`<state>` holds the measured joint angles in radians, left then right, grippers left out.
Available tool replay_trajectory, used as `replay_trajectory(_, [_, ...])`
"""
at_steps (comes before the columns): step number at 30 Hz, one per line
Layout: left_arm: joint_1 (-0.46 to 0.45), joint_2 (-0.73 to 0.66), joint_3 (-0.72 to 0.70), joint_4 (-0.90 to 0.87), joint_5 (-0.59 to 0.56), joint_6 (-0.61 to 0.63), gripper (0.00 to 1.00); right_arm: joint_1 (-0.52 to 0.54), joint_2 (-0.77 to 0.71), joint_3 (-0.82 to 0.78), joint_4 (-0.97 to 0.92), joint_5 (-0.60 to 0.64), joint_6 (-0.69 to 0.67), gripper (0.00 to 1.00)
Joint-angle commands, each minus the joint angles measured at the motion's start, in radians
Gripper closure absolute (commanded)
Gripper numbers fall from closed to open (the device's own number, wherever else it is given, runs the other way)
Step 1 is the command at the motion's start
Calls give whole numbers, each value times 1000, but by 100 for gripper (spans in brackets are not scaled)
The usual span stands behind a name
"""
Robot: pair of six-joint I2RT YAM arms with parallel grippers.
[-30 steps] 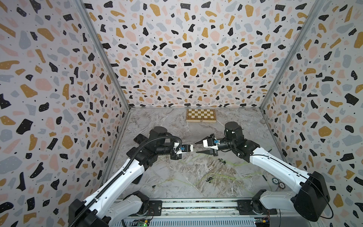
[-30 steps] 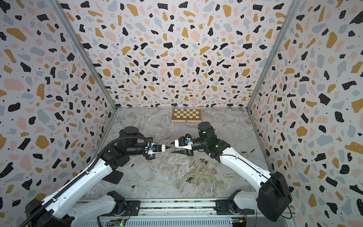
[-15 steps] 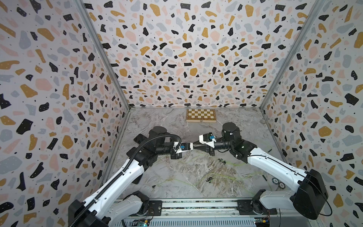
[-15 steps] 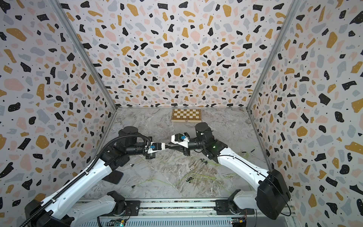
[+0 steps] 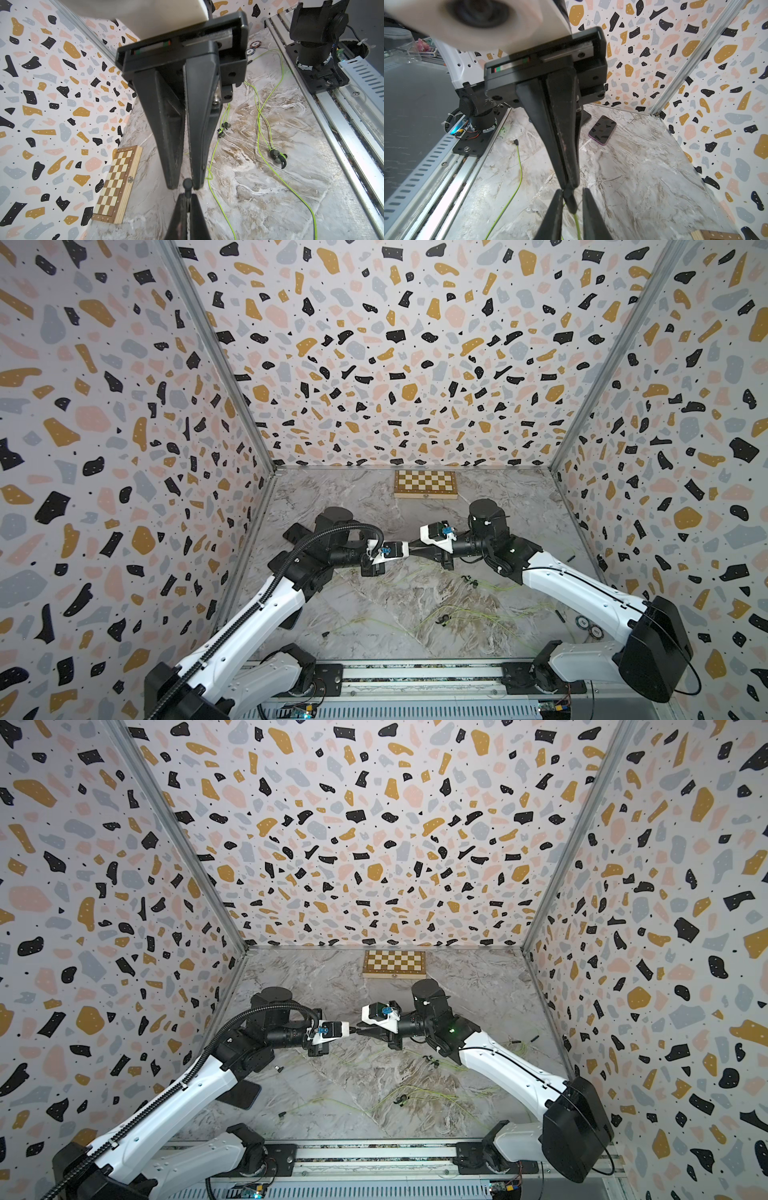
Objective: Plug wired earphones into phones
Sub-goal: Pick up the wired earphone from the center of the board.
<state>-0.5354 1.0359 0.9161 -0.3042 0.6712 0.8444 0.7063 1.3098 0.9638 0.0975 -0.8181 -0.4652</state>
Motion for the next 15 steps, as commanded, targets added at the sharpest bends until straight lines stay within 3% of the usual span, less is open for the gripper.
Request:
replay_trajectory(1, [-6,-20,1,47,16,-11,100,1,0,11,-25,-5,-13,81])
replay_trajectory(5, [-6,-20,3,48,16,-16,100,3,2,12,-33,-5,-21,82])
replay_trajectory(15, [-6,-20,0,41,1,-14,100,4,-5,14,-39,1,-24,97])
